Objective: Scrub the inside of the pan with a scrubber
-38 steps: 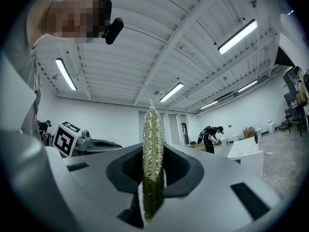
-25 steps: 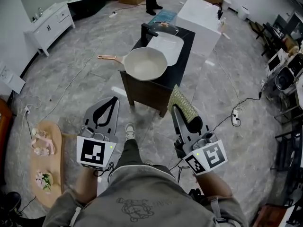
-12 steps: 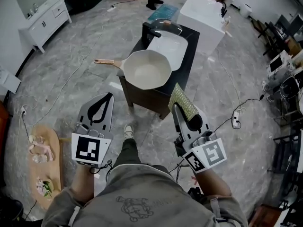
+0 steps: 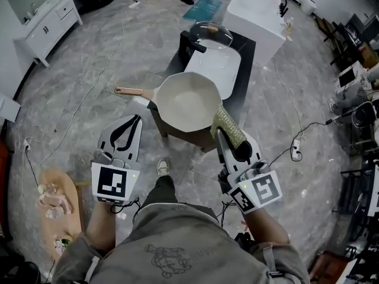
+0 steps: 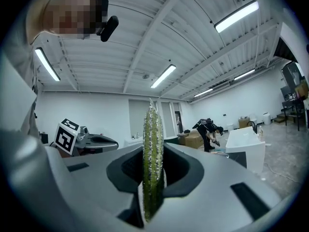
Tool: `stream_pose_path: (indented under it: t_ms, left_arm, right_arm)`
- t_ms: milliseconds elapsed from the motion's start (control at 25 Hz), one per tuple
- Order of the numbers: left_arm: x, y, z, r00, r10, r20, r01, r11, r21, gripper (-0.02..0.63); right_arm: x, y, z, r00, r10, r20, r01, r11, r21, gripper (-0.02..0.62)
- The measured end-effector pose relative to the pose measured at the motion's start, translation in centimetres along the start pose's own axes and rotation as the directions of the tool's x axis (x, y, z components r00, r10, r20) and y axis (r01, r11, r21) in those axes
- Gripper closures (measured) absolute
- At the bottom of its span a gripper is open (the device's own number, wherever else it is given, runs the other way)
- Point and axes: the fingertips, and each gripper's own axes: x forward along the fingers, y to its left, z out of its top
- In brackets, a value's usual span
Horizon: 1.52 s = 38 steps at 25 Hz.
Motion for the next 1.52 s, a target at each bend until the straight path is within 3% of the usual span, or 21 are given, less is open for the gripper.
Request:
stream_pose_path:
  t_ms: [280, 480, 600, 720, 840, 960, 1120, 1320, 1520]
  left_arm:
    - [5.9, 5.8, -3.7, 0.995, -0.072, -0.066, 0.074, 0.996, 0.038, 0.586]
    - [9.6, 9.2, -6.6, 0.983, -0.16, -0.09, 0.158, 0.987, -0.027, 0.584]
    - [12.2, 10.6, -8.7, 0.97, -0.198, -0.14, 0.201, 0.98, 0.002, 0.581]
    - [14.3, 10.6, -10.8, 0.945, -0.272, -0.183, 0.277, 0.961, 0.004, 0.449]
    - [15.7, 10.7, -12.1, 0.929, -0.309, -0.205, 0.325, 0.945, 0.048, 0.433]
    - [16.9, 10.3, -13.9, 0.9, -0.342, -0.269, 0.381, 0.919, 0.107, 0.383]
    - [18.4, 9.5, -16.0, 0.867, -0.388, -0.313, 0.452, 0.877, 0.166, 0.365]
    - [20.0, 8.1, -19.3, 0.791, -0.45, -0.415, 0.567, 0.794, 0.22, 0.348]
    - [21.6, 7.1, -21.6, 0.732, -0.481, -0.483, 0.637, 0.735, 0.233, 0.347]
  right_arm:
    - [7.8, -2.2, -0.9, 0.998, -0.037, -0.042, 0.037, 0.999, 0.007, 0.525]
    - [12.5, -3.6, -1.8, 0.995, -0.065, -0.078, 0.066, 0.998, 0.002, 0.525]
    - [14.9, -4.7, -2.6, 0.991, -0.082, -0.102, 0.082, 0.997, 0.0, 0.525]
    - [16.8, -5.6, -3.7, 0.987, -0.094, -0.13, 0.094, 0.996, -0.004, 0.525]
    - [18.7, -6.1, -4.7, 0.983, -0.095, -0.157, 0.094, 0.996, -0.014, 0.525]
    - [19.9, -6.6, -5.8, 0.978, -0.097, -0.185, 0.097, 0.995, -0.009, 0.525]
    - [20.9, -8.0, -7.4, 0.968, -0.111, -0.224, 0.111, 0.994, -0.011, 0.525]
    - [21.6, -10.4, -9.4, 0.951, -0.131, -0.279, 0.135, 0.991, -0.003, 0.525]
    - [22.2, -12.8, -11.8, 0.939, -0.118, -0.323, 0.13, 0.991, 0.015, 0.525]
